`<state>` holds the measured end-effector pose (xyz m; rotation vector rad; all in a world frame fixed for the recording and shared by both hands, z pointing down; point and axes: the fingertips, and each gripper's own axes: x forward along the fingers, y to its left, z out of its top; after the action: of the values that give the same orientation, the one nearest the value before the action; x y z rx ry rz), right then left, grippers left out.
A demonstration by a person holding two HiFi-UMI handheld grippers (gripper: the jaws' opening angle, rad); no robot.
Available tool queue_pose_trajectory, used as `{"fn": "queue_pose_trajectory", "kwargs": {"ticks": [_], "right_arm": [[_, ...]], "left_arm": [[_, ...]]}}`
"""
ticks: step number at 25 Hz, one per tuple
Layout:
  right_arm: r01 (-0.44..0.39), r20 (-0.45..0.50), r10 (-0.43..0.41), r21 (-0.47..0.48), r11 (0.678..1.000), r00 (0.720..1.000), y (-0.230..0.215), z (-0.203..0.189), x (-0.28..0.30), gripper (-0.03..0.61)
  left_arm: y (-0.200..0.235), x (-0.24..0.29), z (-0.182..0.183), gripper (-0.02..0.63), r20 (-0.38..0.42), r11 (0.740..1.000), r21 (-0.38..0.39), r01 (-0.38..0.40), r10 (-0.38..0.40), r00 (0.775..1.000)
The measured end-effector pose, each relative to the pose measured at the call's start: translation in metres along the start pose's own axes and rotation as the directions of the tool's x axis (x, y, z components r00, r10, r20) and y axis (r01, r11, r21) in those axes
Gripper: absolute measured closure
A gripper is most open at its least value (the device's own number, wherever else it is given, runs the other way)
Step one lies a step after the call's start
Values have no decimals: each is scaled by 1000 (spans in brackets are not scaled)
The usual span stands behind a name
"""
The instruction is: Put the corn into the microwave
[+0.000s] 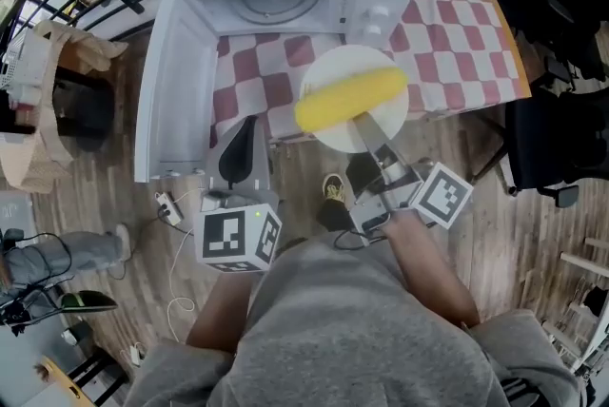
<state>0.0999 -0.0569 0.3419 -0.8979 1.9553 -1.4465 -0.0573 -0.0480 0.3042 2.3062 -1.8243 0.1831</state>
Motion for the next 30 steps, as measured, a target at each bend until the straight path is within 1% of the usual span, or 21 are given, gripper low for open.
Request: {"fn": "queue_pose_trajectory", "kwargs": {"ticks": [9, 14, 21, 26, 30], "right_arm": [[-25, -59, 25, -2, 1000, 998, -7, 11, 30, 570], [-19, -76, 19, 2, 1000, 997, -13, 18, 38, 569], [-11, -85, 12, 8, 1000, 996, -15, 17, 61, 569], [9, -82, -9, 5, 1000, 997, -19, 16, 85, 569], [24, -74, -23, 12, 1000, 997, -24, 14, 104, 569]], "left_arm": [[5, 28, 3, 603, 3, 1000, 8, -22, 22, 1000], [4, 39, 2, 603, -3, 1000, 5, -25, 25, 1000], [24, 47, 8, 603, -12, 999, 1, -38, 38, 999], [45, 63, 7, 603, -24, 1000, -26, -17, 16, 1000], [60, 80, 11, 603, -20, 999, -35, 9, -9, 1000]]}}
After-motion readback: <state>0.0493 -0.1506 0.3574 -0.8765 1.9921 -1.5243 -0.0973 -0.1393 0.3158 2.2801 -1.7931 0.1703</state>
